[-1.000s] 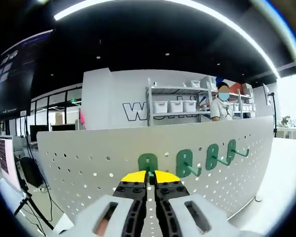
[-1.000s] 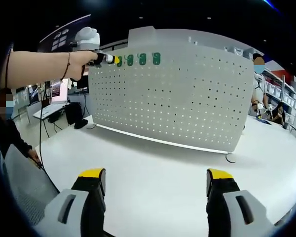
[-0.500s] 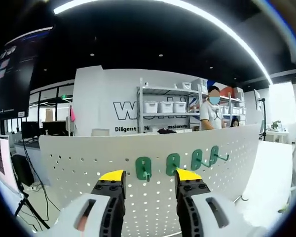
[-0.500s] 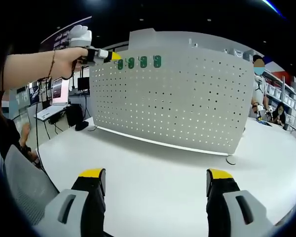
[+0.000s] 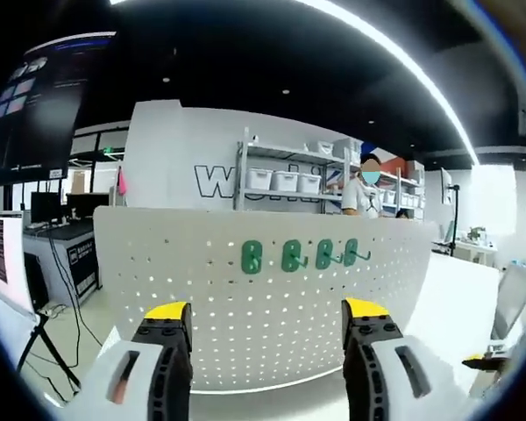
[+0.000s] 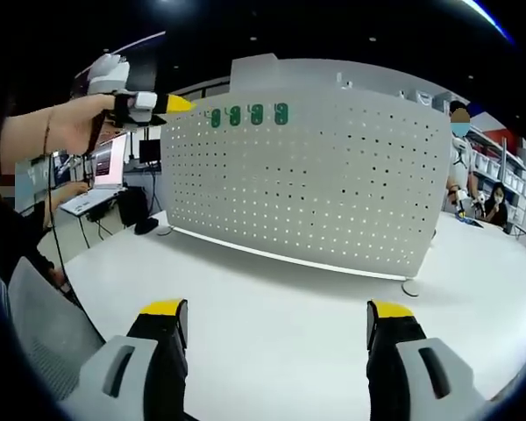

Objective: Insert the hook assembly into the mounting plate slot until the hook locks in place.

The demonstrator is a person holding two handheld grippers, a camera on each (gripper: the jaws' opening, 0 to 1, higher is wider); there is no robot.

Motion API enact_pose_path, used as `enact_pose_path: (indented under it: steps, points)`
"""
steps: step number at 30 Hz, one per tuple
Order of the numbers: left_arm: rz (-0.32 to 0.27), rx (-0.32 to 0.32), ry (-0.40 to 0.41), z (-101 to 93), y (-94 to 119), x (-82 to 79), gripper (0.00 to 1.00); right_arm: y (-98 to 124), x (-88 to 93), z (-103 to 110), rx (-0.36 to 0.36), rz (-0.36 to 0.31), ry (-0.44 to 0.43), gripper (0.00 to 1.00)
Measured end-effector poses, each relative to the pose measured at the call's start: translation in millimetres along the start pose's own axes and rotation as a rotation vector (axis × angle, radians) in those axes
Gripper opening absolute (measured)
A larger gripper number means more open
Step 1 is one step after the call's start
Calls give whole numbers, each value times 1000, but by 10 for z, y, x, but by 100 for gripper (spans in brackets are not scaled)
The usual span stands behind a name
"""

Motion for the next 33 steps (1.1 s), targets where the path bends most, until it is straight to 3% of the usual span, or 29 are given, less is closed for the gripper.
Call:
enact_pose_path:
  steps: [15,24,33]
  points:
    - [43,58,53,-74,475,259,87,13,-34,7,0,-20,6,81]
    - [79,101,86,-237,754,573,94,15,-41,33,-6,-23,18,81]
    - [120,113,118,-238,967,830,98,14,-40,49,-9,-22,29,81]
Point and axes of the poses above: the point that each gripper's makers call its tool centre point, and the gripper's own axes: y roughly backward along the fingers, z roughly to its left, x roughly out of its underside, the point moved 1 cm from there along y, roughly backward along the fingers, and after that the axes turned 3 degrees about -y, right-handed, at the moved point
